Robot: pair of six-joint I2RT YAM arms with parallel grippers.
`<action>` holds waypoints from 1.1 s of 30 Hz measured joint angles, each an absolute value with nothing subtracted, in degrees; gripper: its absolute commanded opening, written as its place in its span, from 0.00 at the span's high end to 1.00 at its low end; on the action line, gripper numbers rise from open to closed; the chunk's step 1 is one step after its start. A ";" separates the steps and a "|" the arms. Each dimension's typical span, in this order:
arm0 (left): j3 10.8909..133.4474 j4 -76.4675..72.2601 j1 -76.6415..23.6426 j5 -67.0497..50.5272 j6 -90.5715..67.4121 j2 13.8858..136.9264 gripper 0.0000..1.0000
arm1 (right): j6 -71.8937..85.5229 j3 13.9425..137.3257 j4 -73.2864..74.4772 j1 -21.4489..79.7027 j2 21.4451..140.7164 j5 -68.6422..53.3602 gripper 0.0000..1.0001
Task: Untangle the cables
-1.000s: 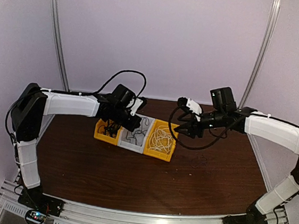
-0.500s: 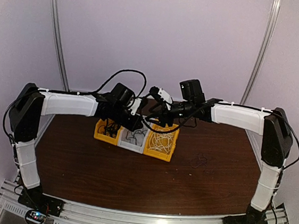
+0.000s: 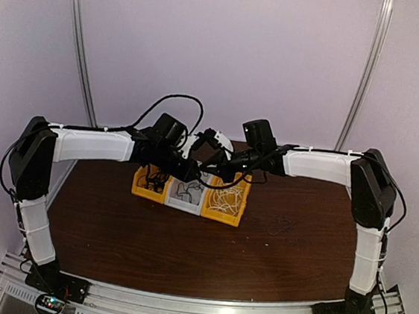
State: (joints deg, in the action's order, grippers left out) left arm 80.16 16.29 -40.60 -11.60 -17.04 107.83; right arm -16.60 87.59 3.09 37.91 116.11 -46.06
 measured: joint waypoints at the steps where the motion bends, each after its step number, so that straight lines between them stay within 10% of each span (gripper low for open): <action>1: 80.14 16.93 -40.60 -10.70 -17.10 107.37 0.63 | -16.10 88.27 2.92 37.91 116.68 -46.06 1.00; 11: 67.79 19.22 -40.12 -3.92 -18.72 90.63 0.41 | -10.50 102.91 4.38 38.70 128.25 -43.75 1.00; 24: 59.13 23.49 -38.41 5.39 -19.88 76.12 0.40 | -10.11 103.83 9.47 39.27 131.22 -38.48 1.00; 33: 59.13 24.05 -36.64 9.23 -20.69 70.41 0.36 | -15.18 111.22 19.53 41.43 134.23 -31.92 0.78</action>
State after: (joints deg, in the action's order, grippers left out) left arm 59.13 24.05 -36.64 9.23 -20.69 70.41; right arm -15.18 111.22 19.53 41.43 134.23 -31.92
